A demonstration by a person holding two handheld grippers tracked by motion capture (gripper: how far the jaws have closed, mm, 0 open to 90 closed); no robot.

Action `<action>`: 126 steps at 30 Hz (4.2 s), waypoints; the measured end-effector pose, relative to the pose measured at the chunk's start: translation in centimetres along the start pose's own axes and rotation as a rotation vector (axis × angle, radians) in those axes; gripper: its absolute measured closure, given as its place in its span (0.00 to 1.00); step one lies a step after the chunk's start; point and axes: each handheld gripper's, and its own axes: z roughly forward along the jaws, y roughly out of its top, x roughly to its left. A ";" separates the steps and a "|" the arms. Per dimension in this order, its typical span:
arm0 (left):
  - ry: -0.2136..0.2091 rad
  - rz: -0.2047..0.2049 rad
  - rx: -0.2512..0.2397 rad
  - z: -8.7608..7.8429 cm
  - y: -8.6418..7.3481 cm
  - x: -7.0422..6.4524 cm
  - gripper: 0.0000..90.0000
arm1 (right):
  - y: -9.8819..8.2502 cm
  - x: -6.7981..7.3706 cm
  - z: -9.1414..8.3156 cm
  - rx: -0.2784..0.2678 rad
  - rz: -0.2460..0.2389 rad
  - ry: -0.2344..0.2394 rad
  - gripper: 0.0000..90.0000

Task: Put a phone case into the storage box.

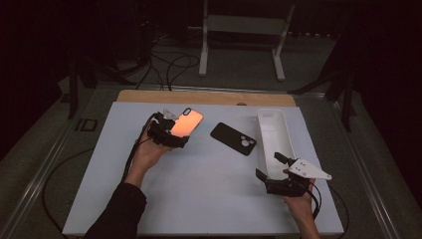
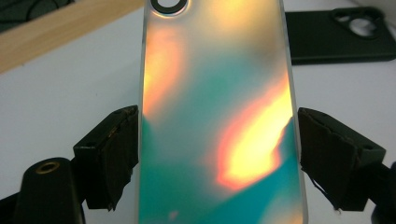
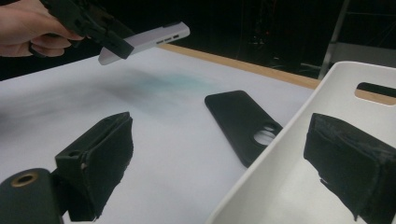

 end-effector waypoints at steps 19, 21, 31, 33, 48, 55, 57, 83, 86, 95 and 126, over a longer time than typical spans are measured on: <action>-0.032 0.136 -0.133 -4.1 -0.5 -4.6 0.19 | 2.9 0.8 2.0 0.028 0.010 0.083 0.09; -0.039 0.147 -0.146 -4.4 -0.6 -5.1 0.19 | 3.5 1.0 2.6 0.034 0.012 0.100 0.09; -0.071 0.192 -0.193 -5.2 -1.2 -7.4 0.19 | 5.5 1.8 4.8 0.057 0.039 0.165 0.09; -0.078 0.203 -0.197 -5.2 -1.2 -7.9 0.19 | 5.8 2.0 5.2 0.062 0.042 0.174 0.09; -0.153 0.251 -0.241 -4.6 -1.0 -11.1 0.19 | 7.3 3.6 8.2 0.120 0.099 0.252 0.17; -0.165 0.254 -0.248 -4.2 -1.0 -11.7 0.19 | 7.2 3.6 8.9 0.137 0.207 0.289 0.47; -0.167 0.248 -0.249 -4.0 -0.9 -11.7 0.19 | 7.2 3.7 9.1 0.148 0.214 0.289 0.54; -0.195 0.180 -0.248 -3.9 -1.4 -10.8 0.21 | 8.5 5.1 9.1 0.129 0.227 0.295 0.97; -0.241 0.152 -0.240 -3.9 -1.6 -10.1 0.20 | 8.6 4.9 8.8 0.121 0.209 0.308 0.97; -0.370 0.122 -0.221 -3.6 -2.6 -9.4 0.20 | 9.0 4.6 7.3 0.058 0.140 0.407 0.97; -0.558 0.211 -0.226 -3.7 -3.2 -10.0 0.84 | 8.8 4.8 7.5 0.089 0.052 0.518 0.64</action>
